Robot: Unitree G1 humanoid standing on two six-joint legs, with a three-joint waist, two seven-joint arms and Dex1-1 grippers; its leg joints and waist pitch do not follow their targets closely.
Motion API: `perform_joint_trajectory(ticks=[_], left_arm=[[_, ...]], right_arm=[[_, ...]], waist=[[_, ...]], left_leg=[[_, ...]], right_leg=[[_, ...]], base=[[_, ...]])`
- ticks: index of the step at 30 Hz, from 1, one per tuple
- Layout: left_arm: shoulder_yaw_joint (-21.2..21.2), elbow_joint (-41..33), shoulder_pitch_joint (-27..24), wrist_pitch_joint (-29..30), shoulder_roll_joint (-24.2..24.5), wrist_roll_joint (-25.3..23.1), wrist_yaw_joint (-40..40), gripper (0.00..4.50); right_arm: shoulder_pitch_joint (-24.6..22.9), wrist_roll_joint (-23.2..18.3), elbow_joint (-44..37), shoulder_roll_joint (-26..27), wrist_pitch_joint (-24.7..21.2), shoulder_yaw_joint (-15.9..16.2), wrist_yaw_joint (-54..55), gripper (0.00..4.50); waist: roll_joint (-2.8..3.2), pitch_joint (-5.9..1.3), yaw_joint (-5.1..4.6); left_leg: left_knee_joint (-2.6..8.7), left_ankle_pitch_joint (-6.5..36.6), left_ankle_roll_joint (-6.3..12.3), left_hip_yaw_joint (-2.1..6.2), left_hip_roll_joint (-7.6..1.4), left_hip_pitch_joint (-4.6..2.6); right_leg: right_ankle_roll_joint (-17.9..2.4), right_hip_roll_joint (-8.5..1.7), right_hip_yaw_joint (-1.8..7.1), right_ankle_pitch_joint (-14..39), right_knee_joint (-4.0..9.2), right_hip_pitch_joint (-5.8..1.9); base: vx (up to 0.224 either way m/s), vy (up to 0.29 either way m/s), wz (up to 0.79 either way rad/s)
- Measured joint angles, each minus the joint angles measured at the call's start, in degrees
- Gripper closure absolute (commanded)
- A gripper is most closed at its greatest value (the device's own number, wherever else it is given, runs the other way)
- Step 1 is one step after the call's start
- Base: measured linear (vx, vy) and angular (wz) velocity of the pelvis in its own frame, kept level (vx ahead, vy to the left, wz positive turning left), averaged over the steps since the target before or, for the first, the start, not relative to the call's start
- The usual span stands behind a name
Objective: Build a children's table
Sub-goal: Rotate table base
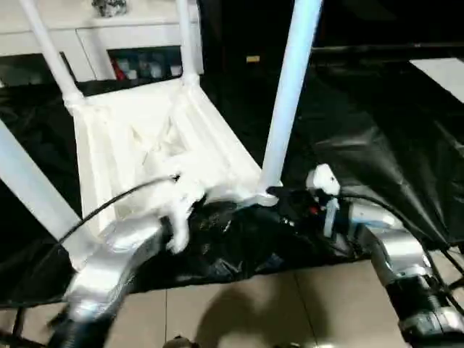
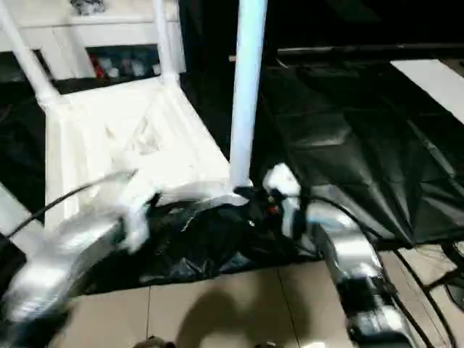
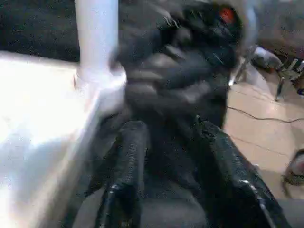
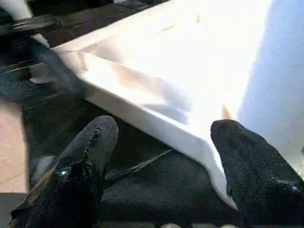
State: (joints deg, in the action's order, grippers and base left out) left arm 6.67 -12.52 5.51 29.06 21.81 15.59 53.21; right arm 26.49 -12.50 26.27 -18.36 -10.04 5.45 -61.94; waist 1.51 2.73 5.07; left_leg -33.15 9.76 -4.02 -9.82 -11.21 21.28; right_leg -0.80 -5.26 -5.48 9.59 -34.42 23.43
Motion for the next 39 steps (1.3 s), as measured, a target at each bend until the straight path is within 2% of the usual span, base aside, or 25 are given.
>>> perform_joint_trajectory(ticks=[4,6,7,9,15,18,23,28,30,32,39], left_arm=[[-1.23,-5.98,-5.15,3.35,3.71,2.28,1.73,2.33],[-2.47,-9.41,-8.94,3.99,6.4,3.03,2.59,2.29],[-3.07,-10.37,-10.2,4.37,7.15,3.31,2.77,2.06],[-4.71,-12.81,-13.69,5.2,8.96,4.25,2.78,1.98],[-8.4,-18.93,-22.46,6.0,13.11,5.45,3.62,1.53],[-11.91,-20.45,-27.01,5.49,14.64,6.09,4.1,1.14],[-16.63,-19.96,-27.96,3.33,16.16,6.07,3.92,0.7],[-21.32,-16.53,-27.14,-0.36,15.45,6.35,2.57,0.26],[-24.02,-14.22,-24.02,-2.33,13.24,7.33,0.62,0.13],[-25.44,-13.45,-22.84,-3.75,13.04,7.56,-0.16,0.06],[-26.82,-9.3,-18.45,-6.79,11.39,10.06,-0.94,0.06]], right_arm=[[3.32,1.17,5.06,1.05,2.25,0.02,1.34,0.94],[6.12,2.0,9.28,2.28,3.96,0.0,3.83,0.94],[7.11,2.34,10.9,2.29,4.54,-0.13,5.33,0.94],[10.25,3.45,15.75,2.82,6.17,-0.62,9.04,0.94],[16.36,5.41,26.43,3.84,10.43,-2.88,19.35,0.94],[18.85,6.04,31.45,4.01,12.18,-4.12,25.34,0.94],[21.09,7.82,37.03,2.77,14.96,-5.4,35.09,0.94],[20.92,7.88,38.85,1.94,17.0,-6.87,35.36,0.94],[19.79,7.76,38.38,2.06,17.1,-7.19,33.19,0.94],[18.54,7.7,37.42,2.91,17.11,-7.1,31.8,0.94],[13.5,7.62,33.12,5.21,17.09,-5.88,30.44,0.94]], waist=[[-0.24,0.11,0.1],[-0.57,0.32,-0.11],[-0.76,0.45,-0.1],[-1.19,0.67,-0.12],[-1.56,0.89,0.0],[-1.76,1.01,0.05],[-1.82,1.05,0.01],[-1.88,1.06,-0.26],[-1.91,1.04,-0.16],[-1.95,1.01,-0.18],[-1.85,1.04,0.06]], left_leg=[[-0.03,-0.01,-0.01,0.0,-0.03,-0.04],[-0.05,-0.01,-0.01,-0.02,-0.03,-0.11],[-0.05,-0.01,-0.01,-0.02,-0.03,-0.11],[-0.05,-0.01,-0.01,-0.02,-0.03,-0.14],[-0.05,0.0,-0.02,-0.05,-0.02,-0.11],[0.05,0.0,-0.02,-0.06,-0.01,-0.06],[0.05,0.0,-0.03,-0.09,-0.02,-0.03],[0.04,0.0,-0.02,-0.1,-0.05,-0.05],[-0.01,0.0,-0.03,-0.1,-0.09,-0.08],[-0.07,0.0,-0.03,-0.11,-0.14,-0.09],[-0.39,0.0,-0.03,-0.15,-0.22,-0.12]], right_leg=[[0.24,0.04,0.03,0.15,0.01,-0.05],[0.25,0.04,0.08,0.15,-0.02,-0.06],[0.26,0.05,0.08,0.15,-0.02,-0.06],[0.26,0.05,0.09,0.15,-0.03,-0.05],[0.28,0.06,0.18,0.17,0.02,-0.07],[0.29,0.07,0.18,0.18,0.03,-0.04],[0.34,0.08,0.26,0.23,0.01,-0.05],[0.16,0.12,0.26,0.13,-0.02,-0.05],[0.12,0.15,0.26,0.1,-0.08,-0.06],[0.05,0.19,0.28,0.06,-0.1,-0.08],[-0.01,0.2,0.31,0.05,-0.47,-0.05]], base=[[0.0,0.0,0.0],[0.0,0.0,0.0],[0.0,0.0,0.0],[0.0,0.0,0.0],[0.0,0.0,0.0],[0.0,0.0,0.0],[0.0,0.0,0.0],[0.0,0.0,0.0],[0.0,0.0,0.0],[0.0,0.0,0.0],[0.0,0.0,0.0]])
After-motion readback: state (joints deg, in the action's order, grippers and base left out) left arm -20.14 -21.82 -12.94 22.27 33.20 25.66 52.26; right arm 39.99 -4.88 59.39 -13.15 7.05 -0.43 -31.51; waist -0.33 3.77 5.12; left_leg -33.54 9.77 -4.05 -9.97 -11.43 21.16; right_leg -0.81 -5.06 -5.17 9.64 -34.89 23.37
